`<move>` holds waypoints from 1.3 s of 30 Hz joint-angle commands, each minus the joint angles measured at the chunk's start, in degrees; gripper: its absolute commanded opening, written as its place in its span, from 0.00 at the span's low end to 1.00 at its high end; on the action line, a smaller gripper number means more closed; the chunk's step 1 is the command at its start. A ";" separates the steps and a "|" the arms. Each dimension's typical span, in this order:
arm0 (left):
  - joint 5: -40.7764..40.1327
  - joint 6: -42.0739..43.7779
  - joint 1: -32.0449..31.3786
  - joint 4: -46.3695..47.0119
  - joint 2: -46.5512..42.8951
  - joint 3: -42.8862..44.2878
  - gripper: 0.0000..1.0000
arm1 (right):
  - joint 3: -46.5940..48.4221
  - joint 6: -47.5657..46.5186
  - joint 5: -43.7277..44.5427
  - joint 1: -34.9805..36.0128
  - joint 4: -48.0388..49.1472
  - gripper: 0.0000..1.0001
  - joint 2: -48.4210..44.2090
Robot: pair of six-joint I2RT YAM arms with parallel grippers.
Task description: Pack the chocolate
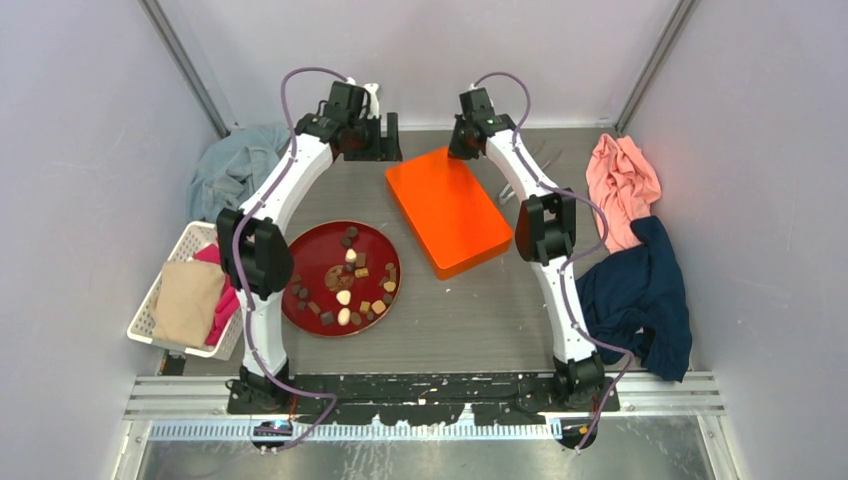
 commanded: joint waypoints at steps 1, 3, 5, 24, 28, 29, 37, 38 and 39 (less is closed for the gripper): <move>-0.34 1.04 0.34 0.18 -4.76 -0.38 0.81 | -2.76 -1.50 0.88 0.41 -0.39 0.13 -12.03; -0.18 0.96 0.26 0.14 -4.89 -0.09 0.81 | -7.86 -2.48 2.70 0.31 2.27 0.15 -19.40; -0.01 0.88 0.25 -0.14 -4.80 0.66 0.81 | -12.81 -3.82 3.57 0.31 2.52 0.15 -26.31; 0.72 -1.49 -0.81 1.06 -7.04 -3.47 0.80 | -75.97 -3.11 5.43 0.40 4.22 0.16 -58.21; 0.38 -1.36 -1.19 0.67 -7.47 -3.65 0.80 | -74.67 -4.46 9.17 0.34 1.52 0.12 -59.45; 0.25 -1.24 -1.27 0.67 -7.76 -3.87 0.80 | -74.15 -4.89 10.26 0.33 1.21 0.13 -61.40; 0.27 -1.68 -1.31 1.81 -8.98 -5.40 0.80 | -66.15 -5.79 8.96 0.41 1.89 0.17 -58.52; 0.28 -1.75 -1.37 1.72 -8.98 -5.39 0.80 | -66.49 -4.99 8.78 0.37 2.12 0.17 -56.83; 0.13 -1.86 -1.39 1.61 -8.99 -5.44 0.81 | -67.58 -4.39 8.18 0.41 3.48 0.16 -55.34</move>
